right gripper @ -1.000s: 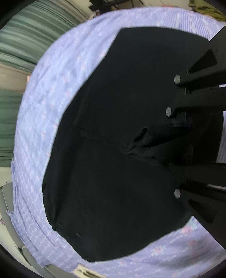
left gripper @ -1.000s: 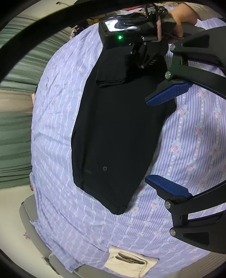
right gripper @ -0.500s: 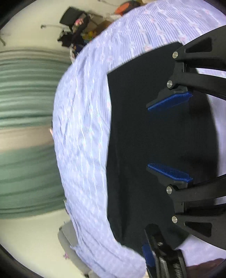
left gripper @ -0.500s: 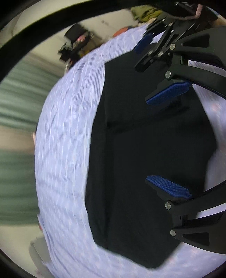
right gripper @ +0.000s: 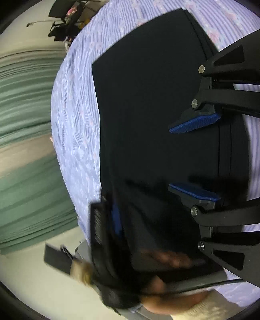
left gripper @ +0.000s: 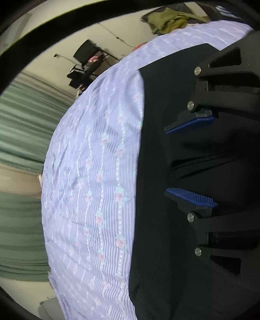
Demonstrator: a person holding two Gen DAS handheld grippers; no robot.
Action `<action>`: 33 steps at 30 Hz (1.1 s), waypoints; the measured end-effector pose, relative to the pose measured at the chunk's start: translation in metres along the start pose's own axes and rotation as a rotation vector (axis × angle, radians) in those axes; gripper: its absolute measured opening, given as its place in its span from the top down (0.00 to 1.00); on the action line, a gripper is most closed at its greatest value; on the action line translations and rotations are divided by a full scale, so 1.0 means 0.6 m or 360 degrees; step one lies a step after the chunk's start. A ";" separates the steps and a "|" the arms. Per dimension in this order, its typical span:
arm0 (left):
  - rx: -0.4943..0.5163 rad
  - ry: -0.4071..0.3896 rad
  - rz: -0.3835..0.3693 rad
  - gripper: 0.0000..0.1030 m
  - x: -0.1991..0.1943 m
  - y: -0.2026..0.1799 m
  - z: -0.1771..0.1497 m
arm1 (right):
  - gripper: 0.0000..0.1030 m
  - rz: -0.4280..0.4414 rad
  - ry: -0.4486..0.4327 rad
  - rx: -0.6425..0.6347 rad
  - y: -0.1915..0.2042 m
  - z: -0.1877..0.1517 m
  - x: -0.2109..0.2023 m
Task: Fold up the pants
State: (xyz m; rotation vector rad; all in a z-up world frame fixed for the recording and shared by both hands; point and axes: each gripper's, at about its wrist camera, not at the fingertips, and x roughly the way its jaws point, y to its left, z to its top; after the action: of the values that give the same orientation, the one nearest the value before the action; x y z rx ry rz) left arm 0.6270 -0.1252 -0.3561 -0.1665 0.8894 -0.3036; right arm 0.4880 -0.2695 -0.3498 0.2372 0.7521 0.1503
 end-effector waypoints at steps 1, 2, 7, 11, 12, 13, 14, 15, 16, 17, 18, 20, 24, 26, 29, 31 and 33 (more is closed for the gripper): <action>-0.0012 0.0011 -0.0017 0.54 0.007 0.000 0.004 | 0.49 0.0007 0.0005 0.0013 0.001 0.000 0.003; -0.0019 0.0038 -0.0042 0.54 0.015 0.000 0.008 | 0.49 0.0024 0.0015 0.0024 0.000 0.001 0.005; -0.0017 0.0149 -0.0074 0.55 0.059 -0.011 0.010 | 0.54 0.0044 0.0033 0.0083 -0.009 -0.006 0.010; 0.0014 0.0187 -0.0028 0.69 0.069 -0.017 0.005 | 0.55 0.0063 0.0033 0.0147 -0.021 -0.008 0.012; 0.0012 0.0177 -0.0036 0.70 0.063 -0.018 0.005 | 0.55 0.0052 0.0030 0.0141 -0.020 -0.009 0.012; 0.0007 0.0156 -0.0046 0.71 0.056 -0.016 0.006 | 0.55 0.0044 0.0029 0.0131 -0.019 -0.010 0.012; 0.0010 0.0127 -0.0054 0.71 0.043 -0.017 0.008 | 0.55 0.0043 0.0027 0.0129 -0.019 -0.010 0.011; 0.0021 0.0085 -0.0045 0.71 0.022 -0.022 0.010 | 0.55 0.0046 0.0025 0.0131 -0.019 -0.010 0.011; 0.0028 0.0057 -0.0042 0.71 0.011 -0.024 0.011 | 0.55 0.0051 0.0023 0.0133 -0.018 -0.010 0.010; 0.0046 0.0023 -0.0038 0.71 -0.007 -0.027 0.011 | 0.55 0.0060 0.0021 0.0136 -0.019 -0.008 0.009; 0.0054 0.0016 -0.0028 0.71 -0.013 -0.028 0.013 | 0.55 0.0084 0.0013 0.0143 -0.015 -0.008 0.004; 0.0071 0.0031 -0.0013 0.71 -0.019 -0.019 0.012 | 0.55 0.0142 0.0013 0.0134 -0.006 -0.008 0.002; 0.0101 0.0158 0.0045 0.70 0.015 -0.006 -0.004 | 0.55 0.0181 0.0056 0.0057 0.006 -0.013 0.010; 0.0079 0.0177 0.0066 0.70 0.025 0.003 -0.013 | 0.55 0.0187 0.0080 0.0036 0.012 -0.017 0.017; 0.0038 0.0207 0.0096 0.58 0.033 0.006 -0.014 | 0.55 0.0205 0.0105 0.0003 0.018 -0.021 0.022; 0.0016 0.0207 0.0154 0.42 0.025 0.007 -0.011 | 0.55 0.0197 0.0110 -0.0026 0.020 -0.028 0.021; 0.0001 0.0158 0.0227 0.36 0.004 0.010 -0.012 | 0.55 0.0190 0.0108 -0.0048 0.021 -0.032 0.019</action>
State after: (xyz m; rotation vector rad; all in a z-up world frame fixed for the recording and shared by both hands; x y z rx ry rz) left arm 0.6240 -0.1203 -0.3639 -0.0873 0.9944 -0.1807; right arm 0.4823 -0.2519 -0.3676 0.2496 0.8028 0.2840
